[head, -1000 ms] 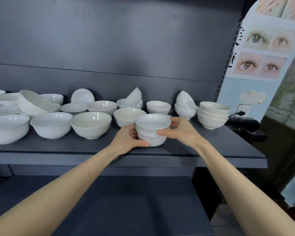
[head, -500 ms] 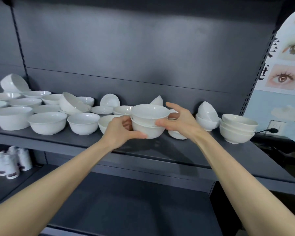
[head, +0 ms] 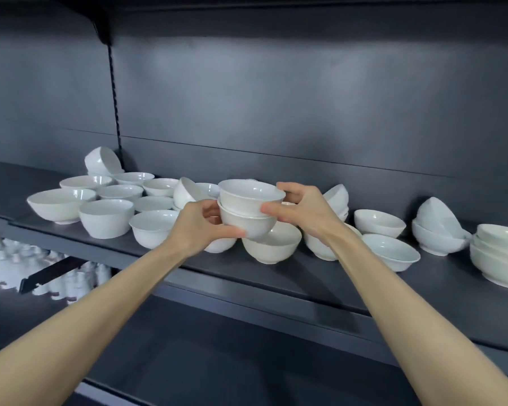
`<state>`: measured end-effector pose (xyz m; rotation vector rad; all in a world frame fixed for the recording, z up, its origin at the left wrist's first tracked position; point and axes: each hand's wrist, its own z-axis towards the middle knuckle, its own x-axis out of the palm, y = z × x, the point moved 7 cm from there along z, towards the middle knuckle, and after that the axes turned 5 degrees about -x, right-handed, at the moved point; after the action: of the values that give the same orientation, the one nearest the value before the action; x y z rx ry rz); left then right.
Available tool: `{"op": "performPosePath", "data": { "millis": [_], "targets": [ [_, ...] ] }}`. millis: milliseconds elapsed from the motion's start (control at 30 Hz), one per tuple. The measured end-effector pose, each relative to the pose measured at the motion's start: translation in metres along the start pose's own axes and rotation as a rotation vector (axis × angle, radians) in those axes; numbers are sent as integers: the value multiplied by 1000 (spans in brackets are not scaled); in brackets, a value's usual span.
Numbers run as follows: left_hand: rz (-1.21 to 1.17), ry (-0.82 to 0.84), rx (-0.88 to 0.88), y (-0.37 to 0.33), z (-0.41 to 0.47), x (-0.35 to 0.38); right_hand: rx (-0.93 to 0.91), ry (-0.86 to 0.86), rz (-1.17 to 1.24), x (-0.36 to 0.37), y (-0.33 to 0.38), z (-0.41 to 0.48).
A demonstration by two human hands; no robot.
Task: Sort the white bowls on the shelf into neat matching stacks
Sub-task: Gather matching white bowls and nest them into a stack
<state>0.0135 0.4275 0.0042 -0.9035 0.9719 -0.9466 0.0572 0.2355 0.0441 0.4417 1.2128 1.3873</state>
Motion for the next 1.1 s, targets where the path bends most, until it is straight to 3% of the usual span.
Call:
{"op": "performPosePath", "data": {
  "millis": [367,800,1100],
  "targets": [
    [240,107,12,40,61,-64,102,-33,-34,69,-10,52],
    [565,175,21,68,85,-63,175,-26,-115,86,-14,53],
    [600,199,27,69,85,-61,201,16,-147,85,-25,55]
  ]
}}
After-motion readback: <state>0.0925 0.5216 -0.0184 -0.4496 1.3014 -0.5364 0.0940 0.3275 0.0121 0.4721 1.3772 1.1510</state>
